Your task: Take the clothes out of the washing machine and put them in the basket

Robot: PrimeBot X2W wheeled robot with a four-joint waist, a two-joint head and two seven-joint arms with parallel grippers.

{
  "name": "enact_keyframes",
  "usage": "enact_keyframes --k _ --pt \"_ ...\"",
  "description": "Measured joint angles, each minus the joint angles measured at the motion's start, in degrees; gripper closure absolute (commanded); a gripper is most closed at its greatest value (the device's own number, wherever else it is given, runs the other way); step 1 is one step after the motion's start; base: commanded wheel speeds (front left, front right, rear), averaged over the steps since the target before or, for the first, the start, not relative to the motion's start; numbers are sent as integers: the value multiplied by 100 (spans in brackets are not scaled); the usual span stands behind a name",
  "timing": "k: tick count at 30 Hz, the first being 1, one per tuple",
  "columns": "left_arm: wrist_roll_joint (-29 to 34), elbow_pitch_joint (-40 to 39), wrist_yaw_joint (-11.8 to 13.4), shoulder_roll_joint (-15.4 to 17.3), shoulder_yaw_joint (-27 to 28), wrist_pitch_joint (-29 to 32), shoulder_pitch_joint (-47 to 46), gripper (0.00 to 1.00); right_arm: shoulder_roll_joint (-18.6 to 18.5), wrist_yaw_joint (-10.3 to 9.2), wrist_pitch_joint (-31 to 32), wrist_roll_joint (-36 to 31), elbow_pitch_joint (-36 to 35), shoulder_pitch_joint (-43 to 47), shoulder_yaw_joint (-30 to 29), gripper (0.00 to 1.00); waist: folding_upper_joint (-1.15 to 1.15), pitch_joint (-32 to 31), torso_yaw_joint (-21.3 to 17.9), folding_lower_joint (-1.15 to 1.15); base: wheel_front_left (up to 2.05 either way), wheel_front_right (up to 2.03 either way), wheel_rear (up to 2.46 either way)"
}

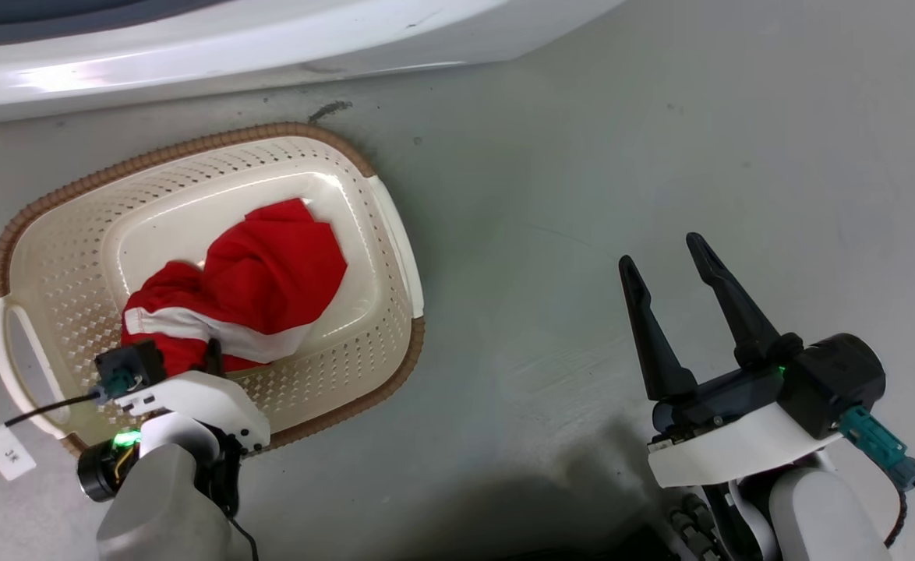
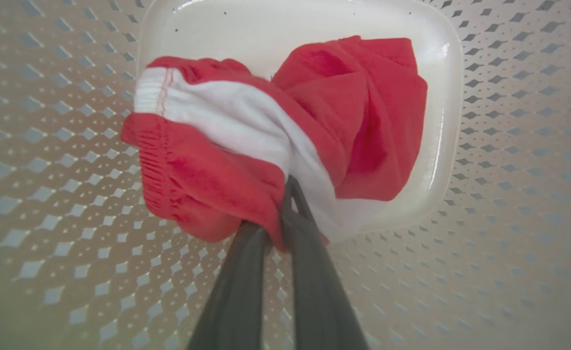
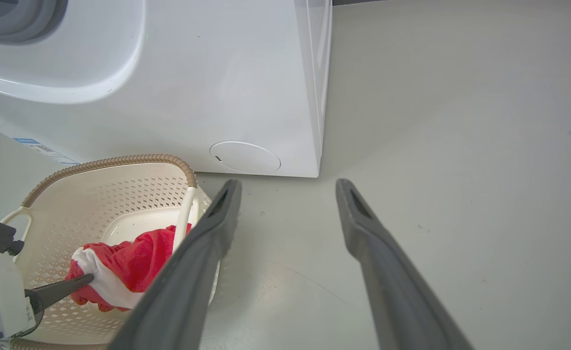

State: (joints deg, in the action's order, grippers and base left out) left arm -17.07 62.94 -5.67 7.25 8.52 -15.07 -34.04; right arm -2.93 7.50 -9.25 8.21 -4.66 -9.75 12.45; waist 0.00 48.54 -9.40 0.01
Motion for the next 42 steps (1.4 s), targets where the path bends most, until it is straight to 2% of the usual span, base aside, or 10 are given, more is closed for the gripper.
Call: enact_keyframes --k 6,7,8,14,18,24,32,35,42 --pt "93 288 -36 130 -108 0 -210 100 2 0 -41 34 115 -73 55 0 0 1 -61 0 0 0 0" --pt "135 268 -37 153 -129 0 -209 75 2 0 -51 40 137 -77 52 0 0 -34 -63 0 0 0 0" --pt "134 238 -29 159 -116 0 -216 1 2 0 -57 38 160 -77 42 0 0 -79 -63 0 0 0 0" --pt "246 -10 60 96 -124 0 -81 0 2 0 -104 38 348 -59 -48 0 0 -549 -29 -1 0 0 0" --pt "298 -204 71 -16 -90 0 276 0 2 0 -84 37 460 40 -127 0 0 -1031 16 -1 0 0 0" --pt "408 -897 121 -212 13 0 976 0 3 0 22 22 514 413 -334 0 0 -1880 106 -1 0 0 0" --pt "659 -2268 174 -419 -67 0 2046 0 2 0 232 -86 321 949 -677 0 0 -3020 318 -3 0 0 0" --pt "655 -2783 192 -424 -182 0 2291 0 2 0 332 -131 201 1073 -761 0 0 -3299 421 -3 0 0 0" --pt "534 -3928 448 -437 -732 0 2731 0 2 0 492 -175 -35 1302 -853 0 0 -3692 709 -4 0 0 0"
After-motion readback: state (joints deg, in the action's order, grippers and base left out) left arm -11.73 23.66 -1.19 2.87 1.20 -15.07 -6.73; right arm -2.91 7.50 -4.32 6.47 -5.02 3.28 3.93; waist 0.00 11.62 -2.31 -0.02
